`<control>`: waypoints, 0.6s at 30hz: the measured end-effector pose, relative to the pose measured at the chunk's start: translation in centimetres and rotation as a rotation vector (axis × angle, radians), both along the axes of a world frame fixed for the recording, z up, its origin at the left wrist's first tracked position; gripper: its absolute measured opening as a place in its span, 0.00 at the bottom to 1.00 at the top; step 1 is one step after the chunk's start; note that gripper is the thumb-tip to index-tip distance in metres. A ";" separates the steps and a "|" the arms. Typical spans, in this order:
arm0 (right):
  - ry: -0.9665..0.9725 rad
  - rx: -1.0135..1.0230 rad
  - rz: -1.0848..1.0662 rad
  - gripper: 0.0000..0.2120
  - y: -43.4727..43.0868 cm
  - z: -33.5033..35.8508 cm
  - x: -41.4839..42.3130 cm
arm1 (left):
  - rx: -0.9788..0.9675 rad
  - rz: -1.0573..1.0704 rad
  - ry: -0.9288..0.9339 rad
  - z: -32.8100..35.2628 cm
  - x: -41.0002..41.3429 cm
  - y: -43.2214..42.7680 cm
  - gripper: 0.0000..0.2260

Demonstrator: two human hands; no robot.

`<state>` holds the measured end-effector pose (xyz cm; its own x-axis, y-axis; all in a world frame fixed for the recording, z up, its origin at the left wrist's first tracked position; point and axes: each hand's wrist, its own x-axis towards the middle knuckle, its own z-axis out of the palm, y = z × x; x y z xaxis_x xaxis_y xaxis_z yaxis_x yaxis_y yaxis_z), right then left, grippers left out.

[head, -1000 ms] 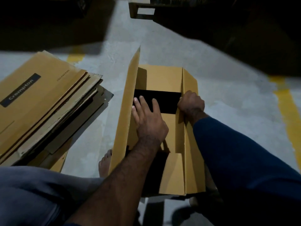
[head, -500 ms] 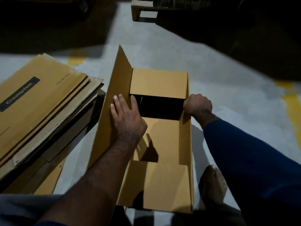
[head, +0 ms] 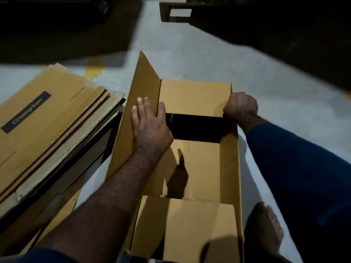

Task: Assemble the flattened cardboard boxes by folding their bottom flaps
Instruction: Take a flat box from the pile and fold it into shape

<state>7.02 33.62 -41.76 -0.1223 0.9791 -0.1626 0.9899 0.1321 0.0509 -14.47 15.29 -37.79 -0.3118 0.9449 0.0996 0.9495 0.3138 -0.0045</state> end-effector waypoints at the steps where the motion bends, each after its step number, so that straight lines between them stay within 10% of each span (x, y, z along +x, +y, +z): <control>1: 0.008 0.010 -0.004 0.11 -0.1 0.0 0.1 | -0.009 0.001 0.009 -0.2 -0.2 -0.1 0.35; 18: 0.076 -0.285 0.177 0.15 -16.9 9.7 -4.0 | -0.351 -0.016 -0.047 5.3 4.3 -15.0 0.42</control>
<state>2.99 16.68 -32.11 -0.3088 0.8578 -0.4108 0.9499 0.3005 -0.0864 -10.15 0.28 -32.46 -0.2930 0.9239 -0.2461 0.9561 0.2858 -0.0652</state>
